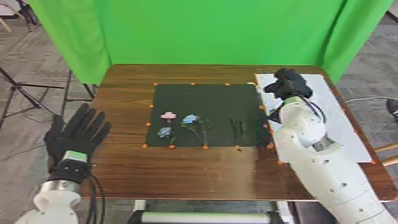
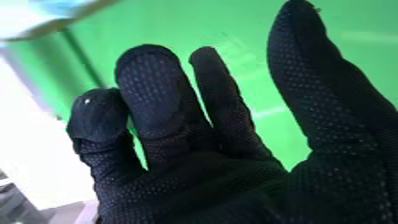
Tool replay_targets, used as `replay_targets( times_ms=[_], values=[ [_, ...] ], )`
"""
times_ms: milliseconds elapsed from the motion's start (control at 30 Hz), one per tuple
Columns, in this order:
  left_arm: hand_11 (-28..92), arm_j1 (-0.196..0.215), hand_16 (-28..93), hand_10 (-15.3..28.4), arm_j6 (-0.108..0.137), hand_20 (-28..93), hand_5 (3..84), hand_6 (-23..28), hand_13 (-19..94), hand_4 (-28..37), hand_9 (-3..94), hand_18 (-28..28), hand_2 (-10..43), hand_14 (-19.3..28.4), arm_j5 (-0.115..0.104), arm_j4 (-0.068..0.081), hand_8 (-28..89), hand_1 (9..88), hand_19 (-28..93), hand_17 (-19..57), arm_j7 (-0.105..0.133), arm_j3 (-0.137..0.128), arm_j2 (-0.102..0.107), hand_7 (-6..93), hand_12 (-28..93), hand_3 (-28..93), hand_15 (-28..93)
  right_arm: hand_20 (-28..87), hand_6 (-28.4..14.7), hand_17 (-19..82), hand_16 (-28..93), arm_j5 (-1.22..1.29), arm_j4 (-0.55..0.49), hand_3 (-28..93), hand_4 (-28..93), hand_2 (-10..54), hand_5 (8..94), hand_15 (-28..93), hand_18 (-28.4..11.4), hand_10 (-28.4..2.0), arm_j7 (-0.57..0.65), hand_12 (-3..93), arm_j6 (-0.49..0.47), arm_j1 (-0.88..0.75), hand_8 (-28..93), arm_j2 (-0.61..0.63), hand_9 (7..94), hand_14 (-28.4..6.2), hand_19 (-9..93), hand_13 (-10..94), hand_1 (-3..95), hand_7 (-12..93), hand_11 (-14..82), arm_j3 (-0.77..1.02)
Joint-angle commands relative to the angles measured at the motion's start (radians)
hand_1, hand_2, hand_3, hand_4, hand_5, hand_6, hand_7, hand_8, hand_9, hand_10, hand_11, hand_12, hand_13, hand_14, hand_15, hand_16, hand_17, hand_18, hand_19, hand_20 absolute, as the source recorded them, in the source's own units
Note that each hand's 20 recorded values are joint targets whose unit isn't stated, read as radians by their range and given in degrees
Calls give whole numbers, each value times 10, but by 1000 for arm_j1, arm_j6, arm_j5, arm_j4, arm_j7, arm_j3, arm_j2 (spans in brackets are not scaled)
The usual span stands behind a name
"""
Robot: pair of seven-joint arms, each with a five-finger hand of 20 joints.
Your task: Arrange flowers
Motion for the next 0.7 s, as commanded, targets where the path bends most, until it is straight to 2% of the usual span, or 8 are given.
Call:
replay_targets(
  times_ms=[33,133,233,433,567,600,633,700],
  values=[
    [196,18,-70,123,-13,102,386,71,232,-283,337,136,173,131,-9,-5,-92,215,345,-51,5,-3,-9,131,111,685,331,380,-85,384,261,92,61,784,-228,-79,450,726,-231,-156,-7,97,-39,34,-110,61,418,-133,925,656,348,105,96,30],
    [195,14,-70,123,-15,102,386,70,233,-283,337,136,168,131,-1,-4,-91,215,345,-52,0,-1,-11,130,111,694,331,376,-85,382,256,103,83,783,-230,-81,446,728,-233,-155,-5,93,-72,42,-109,55,413,-135,926,654,351,102,100,30],
    [196,18,-69,123,-27,102,386,71,234,-282,338,136,153,132,25,-1,-90,242,345,-52,-18,-8,-17,130,112,711,332,368,-84,381,248,75,94,800,-246,-90,444,732,-233,-153,7,86,-125,52,-109,41,411,-134,926,653,390,104,105,20],
    [201,16,-69,124,-27,102,399,72,255,-282,350,134,152,137,14,-2,-92,259,343,-50,-9,-4,-16,139,112,728,357,356,-69,382,263,72,133,820,-273,-91,450,729,-228,-135,16,82,-181,72,-123,20,411,-122,926,654,486,133,123,-2],
    [202,19,-72,123,-18,102,401,73,255,-282,351,134,157,136,32,-5,-93,269,342,-49,-19,-7,-17,140,111,735,358,355,-40,389,321,49,166,796,-280,-93,523,701,-223,-111,22,87,-121,70,-137,15,488,-98,923,671,554,162,131,-29],
    [202,19,-72,124,-18,102,403,72,256,-280,351,134,161,136,25,-7,-93,278,342,-50,-16,-5,-18,141,111,744,357,359,-27,394,338,44,170,790,-280,-87,561,684,-219,-101,25,101,-135,72,-138,14,532,-89,922,684,575,172,130,-31],
    [202,19,-73,125,-30,102,403,72,257,-279,352,134,164,135,24,-4,-93,281,342,-50,-18,-5,-21,143,111,748,358,363,-20,397,349,43,172,786,-280,-84,590,673,-216,-102,36,110,-145,72,-138,13,569,-82,921,694,590,175,130,-34],
    [203,14,-74,124,-24,103,404,71,258,-273,353,134,164,135,26,-3,-94,286,343,-50,-23,-5,-24,145,110,756,358,372,-17,398,359,30,182,774,-282,-92,611,663,-213,-114,44,129,-147,69,-135,10,603,-72,917,698,610,177,123,-36]
  ],
)
